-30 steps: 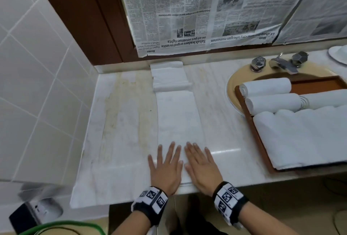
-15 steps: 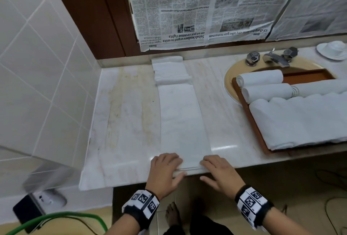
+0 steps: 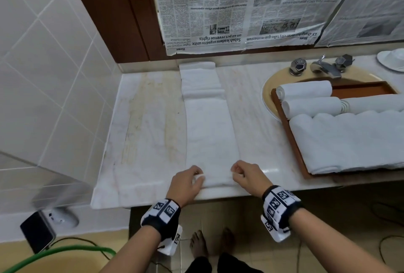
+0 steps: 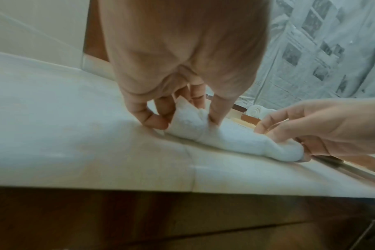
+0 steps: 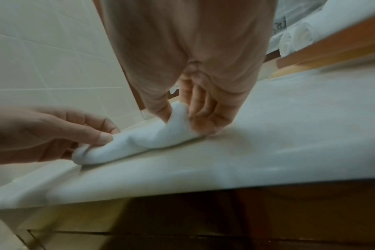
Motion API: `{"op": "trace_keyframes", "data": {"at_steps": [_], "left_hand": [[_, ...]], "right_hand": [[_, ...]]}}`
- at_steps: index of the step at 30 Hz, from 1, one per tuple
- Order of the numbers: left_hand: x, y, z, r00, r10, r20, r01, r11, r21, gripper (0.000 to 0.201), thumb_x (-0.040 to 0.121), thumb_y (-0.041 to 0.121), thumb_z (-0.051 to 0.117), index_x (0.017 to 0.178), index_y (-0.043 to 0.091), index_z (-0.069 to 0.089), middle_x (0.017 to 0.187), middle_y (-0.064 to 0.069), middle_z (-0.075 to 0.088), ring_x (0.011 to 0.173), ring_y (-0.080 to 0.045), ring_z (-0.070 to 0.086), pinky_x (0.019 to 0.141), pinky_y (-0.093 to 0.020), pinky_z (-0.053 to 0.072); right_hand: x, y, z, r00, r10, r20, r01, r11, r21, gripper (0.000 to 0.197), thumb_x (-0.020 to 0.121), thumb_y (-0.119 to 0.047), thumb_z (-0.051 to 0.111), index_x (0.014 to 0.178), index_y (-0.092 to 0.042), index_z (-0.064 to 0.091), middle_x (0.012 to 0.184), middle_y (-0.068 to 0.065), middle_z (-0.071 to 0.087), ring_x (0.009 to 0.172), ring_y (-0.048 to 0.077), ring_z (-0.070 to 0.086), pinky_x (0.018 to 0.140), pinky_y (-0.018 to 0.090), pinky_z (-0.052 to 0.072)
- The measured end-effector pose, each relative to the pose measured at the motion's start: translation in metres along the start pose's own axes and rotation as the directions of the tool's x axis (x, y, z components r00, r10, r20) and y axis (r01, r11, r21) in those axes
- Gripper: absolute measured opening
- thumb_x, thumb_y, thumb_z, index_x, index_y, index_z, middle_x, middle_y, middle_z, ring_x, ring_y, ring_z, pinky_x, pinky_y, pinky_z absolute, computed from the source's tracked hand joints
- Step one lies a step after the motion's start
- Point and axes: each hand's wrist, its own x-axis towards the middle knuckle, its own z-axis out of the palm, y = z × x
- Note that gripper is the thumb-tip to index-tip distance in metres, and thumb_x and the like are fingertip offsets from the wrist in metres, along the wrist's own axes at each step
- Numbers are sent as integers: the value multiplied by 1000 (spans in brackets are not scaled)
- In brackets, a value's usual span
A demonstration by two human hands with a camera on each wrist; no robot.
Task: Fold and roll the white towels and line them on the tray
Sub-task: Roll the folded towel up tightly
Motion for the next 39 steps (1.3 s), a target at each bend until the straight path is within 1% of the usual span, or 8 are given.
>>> {"op": "trace_keyframes", "data": {"at_steps": [5, 10, 14, 17, 24, 27, 32, 39], "left_hand": [[8, 3, 6, 993, -86, -81, 84, 996, -26, 16, 89, 20, 63, 105, 23, 63, 112, 2, 48, 95, -18, 55, 82, -33, 48], [-5, 1, 17, 981, 150, -125, -95, 926, 365, 17, 73, 19, 81, 82, 29, 71, 93, 7, 60, 77, -23, 55, 58, -30, 36], [-14, 1, 19, 986, 159, -58, -123, 906, 404, 35, 80, 56, 54, 98, 29, 66, 98, 8, 61, 83, -19, 58, 62, -33, 48], [-10, 8, 13, 994, 101, -37, -75, 899, 432, 34, 83, 56, 48, 98, 30, 65, 99, 9, 61, 87, -21, 59, 66, -36, 47], [21, 10, -5, 958, -274, -85, 256, 951, -174, 27, 90, 42, 55, 111, 26, 58, 108, 7, 63, 104, -18, 61, 88, -33, 47], [23, 8, 3, 968, -158, -192, 169, 985, 43, 18, 94, 29, 60, 111, 29, 61, 117, 6, 52, 106, -20, 54, 83, -35, 43], [5, 5, 15, 967, 135, -218, -42, 921, 387, 22, 82, 49, 69, 97, 33, 65, 108, 12, 57, 93, -22, 57, 70, -36, 44], [11, 1, 3, 998, 31, -51, -15, 956, 293, 50, 87, 63, 35, 112, 33, 67, 103, 14, 68, 99, -15, 61, 87, -40, 43]], "right_hand": [[0, 3, 19, 949, -294, -111, 220, 874, -434, 23, 75, -6, 73, 95, -16, 65, 93, 2, 54, 75, 22, 55, 56, 29, 44], [-18, -1, 22, 927, -373, 34, 310, 713, -629, 27, 71, -37, 67, 88, -17, 66, 95, 1, 60, 85, 22, 57, 65, 34, 49], [-9, -3, 18, 945, -319, 73, 298, 744, -599, 15, 74, -26, 64, 83, -14, 67, 87, 2, 62, 80, 24, 59, 63, 33, 48], [7, -11, 5, 979, -189, 79, 205, 885, -418, 31, 92, -30, 47, 104, -11, 68, 101, 4, 63, 97, 23, 55, 80, 35, 48], [24, -9, -1, 995, -75, -67, 55, 963, -263, 25, 97, -28, 52, 122, -24, 52, 113, 0, 50, 91, 25, 59, 77, 38, 51], [18, -2, 2, 952, -306, -35, 249, 832, -495, 10, 90, -23, 61, 99, -20, 61, 100, 1, 52, 80, 26, 58, 57, 33, 45], [11, 3, 1, 935, -343, 92, 333, 757, -562, 33, 74, -40, 49, 94, -18, 65, 102, -1, 59, 90, 22, 56, 63, 32, 49], [30, -7, -21, 997, -68, 45, 73, 990, -117, 30, 96, -25, 56, 123, -14, 61, 114, 2, 63, 103, 20, 56, 87, 25, 39]]}}
